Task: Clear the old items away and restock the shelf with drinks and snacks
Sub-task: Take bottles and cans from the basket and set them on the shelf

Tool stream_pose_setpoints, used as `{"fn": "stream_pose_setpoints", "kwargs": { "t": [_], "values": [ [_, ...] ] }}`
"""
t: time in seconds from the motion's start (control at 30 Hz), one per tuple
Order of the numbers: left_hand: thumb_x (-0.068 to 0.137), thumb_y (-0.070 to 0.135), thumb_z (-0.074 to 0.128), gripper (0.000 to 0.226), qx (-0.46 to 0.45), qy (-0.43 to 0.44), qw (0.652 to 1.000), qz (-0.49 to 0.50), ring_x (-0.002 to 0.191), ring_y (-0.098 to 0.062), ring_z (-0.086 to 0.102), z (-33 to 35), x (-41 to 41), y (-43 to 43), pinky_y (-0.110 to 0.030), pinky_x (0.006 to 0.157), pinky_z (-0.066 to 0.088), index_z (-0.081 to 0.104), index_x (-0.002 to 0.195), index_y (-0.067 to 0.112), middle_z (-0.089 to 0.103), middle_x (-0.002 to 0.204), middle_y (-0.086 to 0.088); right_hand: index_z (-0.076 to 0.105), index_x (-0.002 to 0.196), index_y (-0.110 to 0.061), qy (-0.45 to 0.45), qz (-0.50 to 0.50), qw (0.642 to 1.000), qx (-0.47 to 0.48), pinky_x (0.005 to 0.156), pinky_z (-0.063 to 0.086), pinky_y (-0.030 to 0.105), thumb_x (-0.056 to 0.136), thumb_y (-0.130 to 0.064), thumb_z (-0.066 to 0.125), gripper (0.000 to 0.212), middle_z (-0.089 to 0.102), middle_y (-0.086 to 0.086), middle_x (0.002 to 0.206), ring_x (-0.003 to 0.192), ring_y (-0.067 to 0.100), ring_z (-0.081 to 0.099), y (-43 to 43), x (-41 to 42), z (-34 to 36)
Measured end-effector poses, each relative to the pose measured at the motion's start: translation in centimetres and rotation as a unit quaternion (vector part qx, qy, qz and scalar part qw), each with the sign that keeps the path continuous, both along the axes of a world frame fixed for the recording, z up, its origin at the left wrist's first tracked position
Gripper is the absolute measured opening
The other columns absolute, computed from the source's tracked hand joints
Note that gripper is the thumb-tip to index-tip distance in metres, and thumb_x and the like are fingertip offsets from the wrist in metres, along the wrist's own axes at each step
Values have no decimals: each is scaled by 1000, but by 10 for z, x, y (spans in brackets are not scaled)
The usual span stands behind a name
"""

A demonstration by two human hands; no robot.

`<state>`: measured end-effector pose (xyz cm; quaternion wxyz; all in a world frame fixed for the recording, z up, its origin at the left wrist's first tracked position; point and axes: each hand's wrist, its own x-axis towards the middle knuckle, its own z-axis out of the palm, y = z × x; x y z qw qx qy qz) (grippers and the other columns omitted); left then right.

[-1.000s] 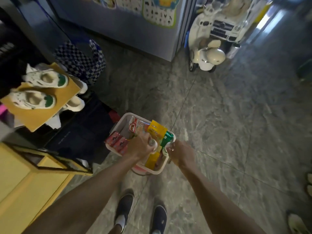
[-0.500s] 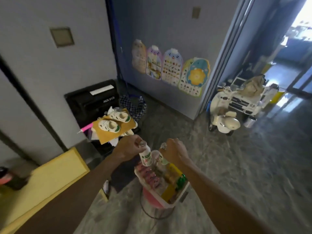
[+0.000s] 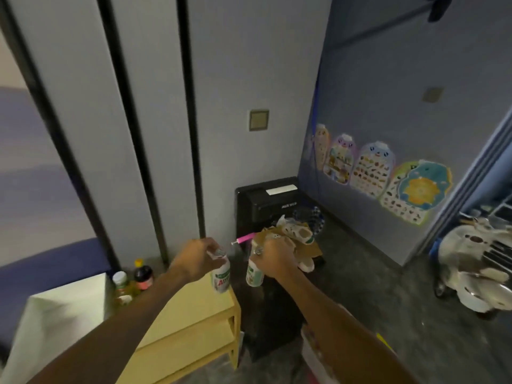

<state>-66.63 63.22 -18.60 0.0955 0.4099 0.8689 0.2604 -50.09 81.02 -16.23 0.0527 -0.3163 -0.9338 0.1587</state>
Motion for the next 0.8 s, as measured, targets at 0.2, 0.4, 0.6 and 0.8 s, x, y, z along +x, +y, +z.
{"fn": "stream_pose_setpoints", "kwargs": {
  "t": [0.2,0.4,0.6,0.8],
  "values": [
    [84,41,88,37,1,0,997,76,94,-19,73,-13,-65,-73,-37,85,60,72,110,21,77,102,2,73,105,-12,-14,38,999,-29,76,58,29,99,-45,69,34,69,4,91,84,16,66,-57,-87,0],
    [83,43,88,40,-12,-45,984,173,90,-12,70,-34,-109,-115,-24,75,55,71,115,24,75,106,6,76,106,-10,-4,96,994,-49,82,64,38,93,-46,77,38,76,6,100,91,22,73,-83,-161,-24],
    [80,47,88,35,-19,-79,951,297,88,-15,70,-66,-134,-137,-22,63,47,72,106,28,75,101,7,77,105,-13,-37,167,984,-57,83,64,39,90,-49,80,39,76,5,101,93,22,73,-90,-229,-72],
    [80,41,86,36,-13,-101,913,395,89,-22,72,-102,-145,-154,-36,76,60,74,107,20,77,100,-1,74,115,-11,-72,250,964,-55,88,55,38,95,-46,74,41,73,13,118,111,33,70,-103,-274,-112]
  ]
}}
